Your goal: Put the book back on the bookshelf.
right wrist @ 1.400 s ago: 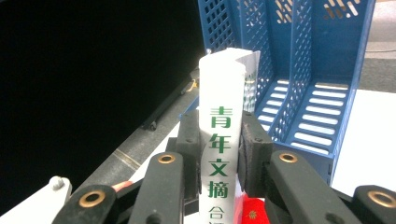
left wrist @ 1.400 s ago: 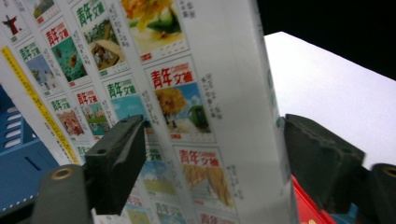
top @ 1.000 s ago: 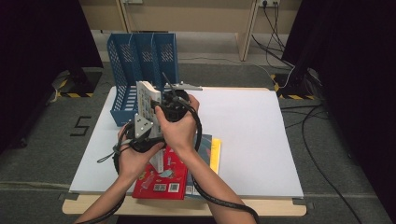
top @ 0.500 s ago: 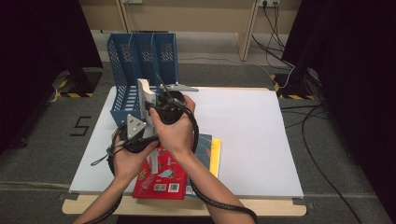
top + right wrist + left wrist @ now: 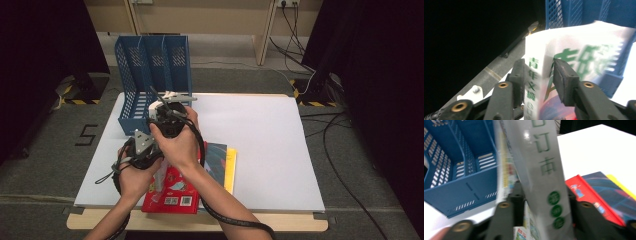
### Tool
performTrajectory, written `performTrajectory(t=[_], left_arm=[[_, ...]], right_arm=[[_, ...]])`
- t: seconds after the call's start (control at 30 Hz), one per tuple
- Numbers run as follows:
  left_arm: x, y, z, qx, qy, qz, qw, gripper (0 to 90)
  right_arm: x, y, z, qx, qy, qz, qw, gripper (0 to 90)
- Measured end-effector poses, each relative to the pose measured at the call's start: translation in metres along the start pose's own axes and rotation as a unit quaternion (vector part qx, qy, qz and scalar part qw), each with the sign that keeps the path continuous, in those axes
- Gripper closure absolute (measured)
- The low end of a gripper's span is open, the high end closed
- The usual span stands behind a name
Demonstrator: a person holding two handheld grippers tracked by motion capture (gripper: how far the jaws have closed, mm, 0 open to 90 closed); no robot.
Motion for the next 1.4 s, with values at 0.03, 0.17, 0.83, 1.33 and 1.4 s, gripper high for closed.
performTrajectory(t=[0.03, 0.17, 0.83, 1.33, 1.4], left_arm=[[-0.003, 0.001, 0.003, -0.009, -0.007, 0.007, 0.9999, 69.6], [-0.017, 0.005, 0.011, -0.037, -0.021, 0.022, 0.9988, 73.4], [-0.029, -0.028, 0.068, -0.039, -0.064, -0.063, 0.9952, 73.4], [-0.046, -0.06, 0.106, 0.003, -0.068, -0.09, 0.9936, 72.9], [-0.05, -0.064, 0.113, 0.013, -0.07, -0.094, 0.993, 72.7]], right_arm=[[-0.001, 0.001, -0.001, -0.003, -0.001, 0.002, 1.0, 60.7], [-0.003, -0.002, -0.008, 0.012, 0.005, 0.017, 0.9998, 64.3], [-0.015, -0.077, -0.095, -0.037, 0.05, -0.035, 0.9974, 61.8], [-0.069, -0.094, -0.174, -0.122, 0.077, 0.0, 0.9896, 58.7], [-0.077, -0.096, -0.181, -0.127, 0.082, 0.004, 0.9885, 58.7]])
Point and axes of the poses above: each handheld gripper's, and its own axes: y roughly forward along the jaws, x roughly out of its top, z roughly to its left, the point moved 7 cm from there along y, roughly forward along the jaws, and after that the axes turned 4 degrees about x, right-handed, at the moved point
